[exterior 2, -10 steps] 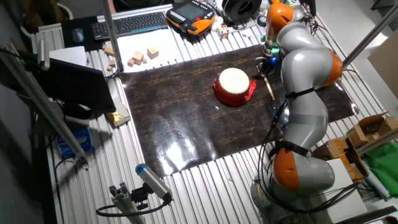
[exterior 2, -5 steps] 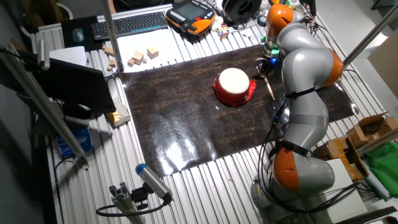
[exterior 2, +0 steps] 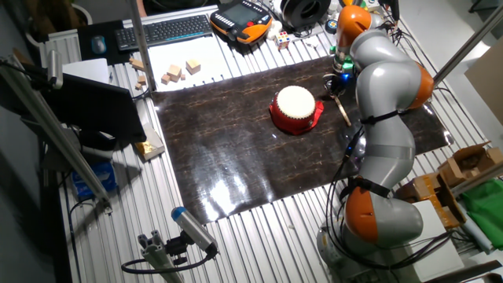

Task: Play the drum

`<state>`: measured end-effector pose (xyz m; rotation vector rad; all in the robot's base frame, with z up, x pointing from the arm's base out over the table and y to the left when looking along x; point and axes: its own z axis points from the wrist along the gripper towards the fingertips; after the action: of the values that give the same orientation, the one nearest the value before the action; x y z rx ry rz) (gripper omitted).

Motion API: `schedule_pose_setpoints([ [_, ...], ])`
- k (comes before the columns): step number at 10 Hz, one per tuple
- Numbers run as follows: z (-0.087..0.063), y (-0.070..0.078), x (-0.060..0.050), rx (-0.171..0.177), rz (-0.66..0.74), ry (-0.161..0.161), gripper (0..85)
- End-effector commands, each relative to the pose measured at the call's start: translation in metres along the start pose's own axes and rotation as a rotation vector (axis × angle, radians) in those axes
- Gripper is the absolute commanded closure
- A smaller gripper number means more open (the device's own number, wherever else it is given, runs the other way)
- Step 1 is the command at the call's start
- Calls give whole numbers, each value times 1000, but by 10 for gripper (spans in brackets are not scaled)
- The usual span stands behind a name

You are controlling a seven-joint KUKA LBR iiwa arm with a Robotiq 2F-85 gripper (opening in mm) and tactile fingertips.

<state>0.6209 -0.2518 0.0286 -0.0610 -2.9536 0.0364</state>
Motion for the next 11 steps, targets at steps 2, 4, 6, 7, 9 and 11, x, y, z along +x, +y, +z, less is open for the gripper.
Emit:
schedule_pose_setpoints([
  [2, -12, 2, 3, -12, 17, 10, 757],
  [4, -38, 8, 11, -24, 71, 23, 843],
  [6, -73, 20, 21, -27, 180, 38, 843],
  [7, -89, 24, 25, -55, 248, 57, 843],
  [9, -127, 24, 28, -109, 375, 93, 843],
  [11, -149, 28, 34, -118, 485, 77, 843],
])
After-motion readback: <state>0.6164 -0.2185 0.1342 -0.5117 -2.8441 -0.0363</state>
